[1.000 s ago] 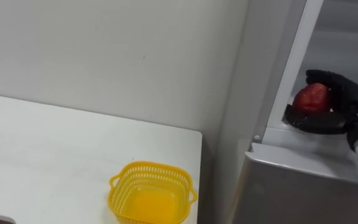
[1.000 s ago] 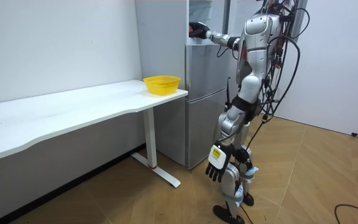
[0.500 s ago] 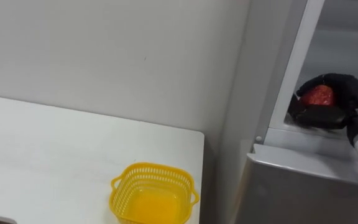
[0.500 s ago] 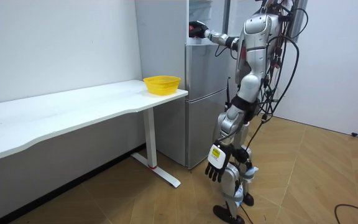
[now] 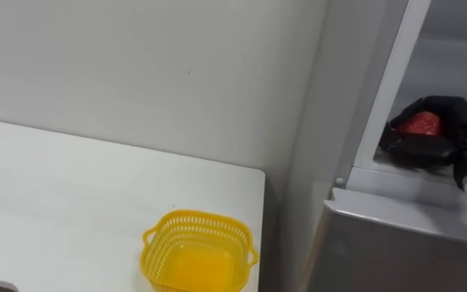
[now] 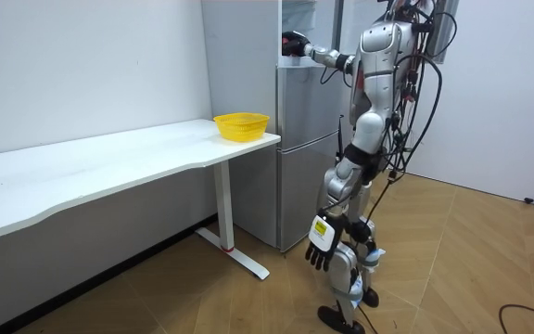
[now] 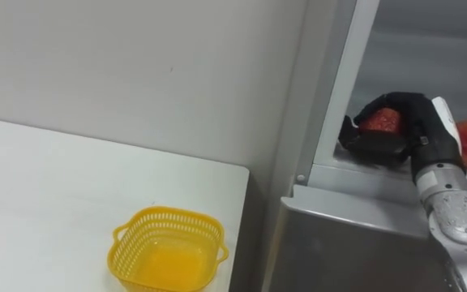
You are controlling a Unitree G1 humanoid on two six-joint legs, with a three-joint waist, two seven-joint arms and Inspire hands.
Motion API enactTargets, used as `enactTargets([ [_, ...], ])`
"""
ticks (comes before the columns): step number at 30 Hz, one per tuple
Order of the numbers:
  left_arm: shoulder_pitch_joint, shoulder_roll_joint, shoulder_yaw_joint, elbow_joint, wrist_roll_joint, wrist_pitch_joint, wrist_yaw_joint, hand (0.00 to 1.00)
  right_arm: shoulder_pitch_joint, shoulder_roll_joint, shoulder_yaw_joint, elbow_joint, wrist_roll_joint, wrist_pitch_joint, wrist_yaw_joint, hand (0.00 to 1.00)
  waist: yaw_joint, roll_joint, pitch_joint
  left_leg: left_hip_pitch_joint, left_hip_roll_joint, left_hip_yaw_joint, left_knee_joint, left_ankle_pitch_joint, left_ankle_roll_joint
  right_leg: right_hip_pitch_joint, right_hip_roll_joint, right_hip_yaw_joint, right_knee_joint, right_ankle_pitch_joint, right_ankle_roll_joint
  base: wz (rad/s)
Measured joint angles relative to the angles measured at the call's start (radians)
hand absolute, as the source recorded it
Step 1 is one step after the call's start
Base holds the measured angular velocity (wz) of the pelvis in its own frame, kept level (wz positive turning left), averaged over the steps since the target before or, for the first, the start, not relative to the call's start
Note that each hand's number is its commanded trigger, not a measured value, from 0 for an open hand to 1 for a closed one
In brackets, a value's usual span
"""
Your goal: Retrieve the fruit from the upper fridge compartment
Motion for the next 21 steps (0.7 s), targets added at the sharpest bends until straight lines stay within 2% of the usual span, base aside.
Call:
enactTargets([
  [5, 0.002, 0.0, 0.003, 0.0, -0.001, 0.0, 0.01, 0.0, 0.007, 0.003, -0.001, -0.069, 0.001, 0.025, -0.027, 1.0, -0.004, 0.012, 0.0073, -0.002, 0.0, 0.003, -0.002, 0.0, 0.0, -0.003, 0.001, 0.003, 0.0, 0.0, 0.0, 0.0],
  [7, 0.002, -0.001, 0.001, 0.0, -0.001, 0.0, 0.012, 0.0, 0.008, 0.008, 0.0, -0.097, 0.005, 0.039, -0.041, 1.0, -0.004, 0.018, 0.0046, -0.003, 0.002, 0.013, -0.003, 0.0, 0.0, -0.009, 0.002, 0.007, 0.0, 0.0, 0.0, -0.06],
  [11, 0.01, -0.008, 0.0, 0.001, -0.001, -0.002, 0.024, 0.0, 0.031, 0.027, -0.001, -0.157, -0.013, 0.044, -0.077, 1.0, -0.005, 0.025, 0.0004, -0.002, 0.003, 0.022, 0.001, 0.0, 0.0, -0.013, 0.003, 0.013, 0.0, 0.0, 0.0, -0.08],
  [13, 0.01, -0.013, 0.001, 0.003, -0.001, -0.011, 0.04, 0.0, 0.074, 0.039, -0.004, -0.243, -0.044, 0.044, -0.128, 1.0, -0.008, 0.03, -0.0027, -0.004, 0.002, 0.022, 0.001, 0.0, 0.0, -0.017, 0.002, 0.013, 0.0, 0.0, 0.0, -0.02],
  [18, 0.013, -0.026, 0.003, 0.014, -0.001, -0.023, 0.075, 0.0, 0.094, 0.07, -0.009, -0.376, -0.157, 0.044, -0.238, 1.0, -0.007, 0.044, -0.0101, 0.003, 0.002, 0.026, -0.002, 0.001, 0.0, -0.014, 0.002, 0.019, 0.0, 0.0, 0.0, -0.04],
  [21, 0.013, -0.03, 0.003, 0.023, -0.001, -0.04, 0.101, 0.0, 0.122, 0.099, -0.013, -0.501, -0.186, 0.041, -0.293, 1.0, -0.007, 0.044, -0.0095, 0.007, 0.005, 0.027, -0.003, 0.001, 0.0, -0.01, 0.005, 0.019, -0.003, 0.0, 0.0, 0.0],
])
